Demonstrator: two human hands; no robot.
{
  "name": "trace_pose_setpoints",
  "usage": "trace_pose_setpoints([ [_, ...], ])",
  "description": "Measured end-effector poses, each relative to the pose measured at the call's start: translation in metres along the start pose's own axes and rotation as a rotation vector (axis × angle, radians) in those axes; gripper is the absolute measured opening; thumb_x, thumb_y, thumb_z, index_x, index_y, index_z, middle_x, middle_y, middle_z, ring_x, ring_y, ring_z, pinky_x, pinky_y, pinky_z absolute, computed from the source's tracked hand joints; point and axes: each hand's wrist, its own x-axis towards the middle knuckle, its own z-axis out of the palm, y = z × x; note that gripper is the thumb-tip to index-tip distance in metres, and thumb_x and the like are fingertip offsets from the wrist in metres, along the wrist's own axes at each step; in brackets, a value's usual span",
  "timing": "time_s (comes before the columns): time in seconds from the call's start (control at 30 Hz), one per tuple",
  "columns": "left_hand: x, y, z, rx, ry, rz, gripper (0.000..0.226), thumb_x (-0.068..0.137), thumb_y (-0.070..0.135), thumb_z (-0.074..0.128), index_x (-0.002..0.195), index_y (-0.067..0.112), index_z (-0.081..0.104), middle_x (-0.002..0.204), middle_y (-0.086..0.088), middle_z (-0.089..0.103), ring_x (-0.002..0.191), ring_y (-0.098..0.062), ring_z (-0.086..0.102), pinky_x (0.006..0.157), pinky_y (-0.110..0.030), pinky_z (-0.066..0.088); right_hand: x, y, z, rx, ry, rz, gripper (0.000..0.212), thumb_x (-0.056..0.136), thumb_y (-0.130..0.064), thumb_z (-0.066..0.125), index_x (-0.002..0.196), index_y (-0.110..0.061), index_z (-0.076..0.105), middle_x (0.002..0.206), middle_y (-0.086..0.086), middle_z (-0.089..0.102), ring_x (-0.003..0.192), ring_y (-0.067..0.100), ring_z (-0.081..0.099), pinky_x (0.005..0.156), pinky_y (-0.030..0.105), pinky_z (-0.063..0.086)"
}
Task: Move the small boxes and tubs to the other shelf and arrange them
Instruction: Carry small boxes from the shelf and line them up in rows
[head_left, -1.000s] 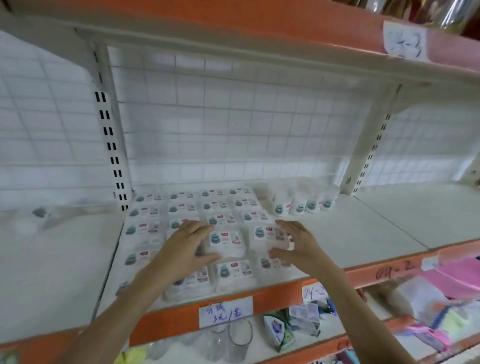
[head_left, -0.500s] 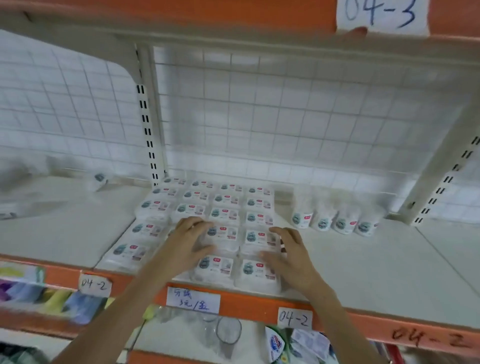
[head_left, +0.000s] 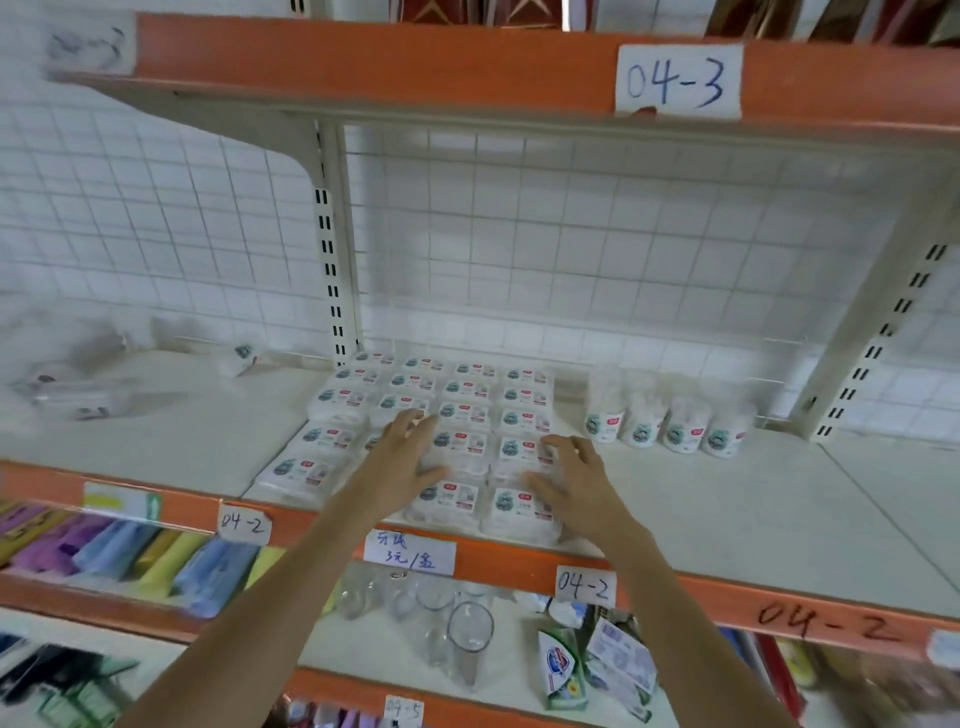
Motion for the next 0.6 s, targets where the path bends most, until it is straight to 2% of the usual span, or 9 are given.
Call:
trace_pose_setpoints([
  [0.07, -0.013, 0.000, -0.007, 0.001, 0.060, -0.018, 0.065, 0.090, 0.035, 0.056, 0.144, 0.012, 0.027, 0.145, -0.009, 0.027, 0.133, -0.026, 0.029, 0.107, -0.038, 0.032, -0.010, -0.008, -0.004, -0.170, 0.036, -0.001, 0.061, 0.090, -0.044, 0.052, 0.140, -0.017, 0.031, 0.142, 0.011, 0.028, 0.128, 0.033, 0.032, 0.104, 0.044, 0.034],
  [0.1, -0.022, -0.003, -0.013, 0.030, 0.116, 0.009, 0.060, 0.090, 0.034, 0.055, 0.140, 0.010, 0.034, 0.142, -0.010, 0.033, 0.129, -0.026, 0.035, 0.102, -0.038, 0.036, -0.016, -0.013, -0.007, -0.234, 0.079, -0.014, 0.059, 0.090, -0.044, 0.050, 0.140, -0.017, 0.033, 0.141, 0.010, 0.031, 0.127, 0.032, 0.035, 0.101, 0.044, 0.036],
  [0.17, -0.045, -0.014, -0.029, 0.140, 0.203, 0.098, 0.043, 0.088, 0.032, 0.058, 0.121, 0.005, 0.055, 0.124, -0.011, 0.051, 0.110, -0.028, 0.054, 0.083, -0.037, 0.049, -0.032, -0.023, -0.008, -0.330, 0.166, -0.079, 0.051, 0.089, -0.040, 0.055, 0.132, -0.014, 0.046, 0.132, 0.010, 0.045, 0.118, 0.033, 0.045, 0.093, 0.043, 0.043],
  [0.23, -0.074, -0.033, -0.045, 0.221, 0.230, 0.139, 0.039, 0.084, 0.039, 0.052, 0.101, 0.006, 0.066, 0.104, -0.009, 0.062, 0.089, -0.028, 0.064, 0.067, -0.035, 0.055, -0.049, -0.034, -0.005, -0.410, 0.221, -0.151, 0.042, 0.084, -0.032, 0.064, 0.119, -0.011, 0.057, 0.118, 0.011, 0.059, 0.104, 0.034, 0.056, 0.082, 0.043, 0.049],
  [0.33, -0.128, -0.069, -0.068, 0.282, 0.238, 0.097, 0.041, 0.079, 0.041, 0.044, 0.092, 0.010, 0.067, 0.091, -0.006, 0.065, 0.078, -0.027, 0.065, 0.062, -0.033, 0.056, -0.078, -0.062, 0.010, -0.471, 0.207, -0.191, 0.036, 0.072, -0.028, 0.076, 0.103, -0.013, 0.065, 0.097, 0.005, 0.068, 0.084, 0.029, 0.065, 0.065, 0.039, 0.053],
  [0.4, -0.166, -0.090, -0.086, 0.293, 0.256, 0.048, 0.038, 0.079, 0.038, 0.043, 0.089, 0.009, 0.066, 0.085, -0.006, 0.064, 0.072, -0.027, 0.065, 0.059, -0.030, 0.053, -0.095, -0.084, 0.023, -0.513, 0.188, -0.220, 0.035, 0.066, -0.029, 0.080, 0.096, -0.017, 0.067, 0.089, 0.001, 0.069, 0.077, 0.025, 0.066, 0.058, 0.036, 0.054],
  [0.5, -0.223, -0.118, -0.111, 0.376, 0.287, -0.038, 0.037, 0.079, 0.035, 0.041, 0.085, 0.009, 0.066, 0.078, -0.005, 0.063, 0.062, -0.026, 0.064, 0.051, -0.025, 0.047, -0.108, -0.119, 0.051, -0.471, 0.149, -0.278, 0.032, 0.067, -0.030, 0.076, 0.095, -0.017, 0.067, 0.086, 0.000, 0.069, 0.076, 0.025, 0.066, 0.058, 0.035, 0.054],
  [0.57, -0.262, -0.140, -0.125, 0.411, 0.282, -0.121, 0.040, 0.079, 0.037, 0.040, 0.089, 0.009, 0.066, 0.081, -0.005, 0.064, 0.065, -0.026, 0.065, 0.050, -0.027, 0.049, -0.111, -0.147, 0.074, -0.462, 0.091, -0.320, 0.030, 0.069, -0.033, 0.068, 0.094, -0.016, 0.067, 0.086, 0.001, 0.068, 0.078, 0.025, 0.067, 0.059, 0.035, 0.055],
  [0.6, -0.281, -0.151, -0.131, 0.417, 0.272, -0.167, 0.041, 0.079, 0.039, 0.040, 0.092, 0.009, 0.066, 0.085, -0.005, 0.064, 0.069, -0.026, 0.066, 0.052, -0.029, 0.051, -0.111, -0.161, 0.086, -0.468, 0.065, -0.341, 0.030, 0.070, -0.033, 0.070, 0.095, -0.017, 0.067, 0.087, 0.000, 0.068, 0.080, 0.025, 0.067, 0.060, 0.036, 0.055],
])
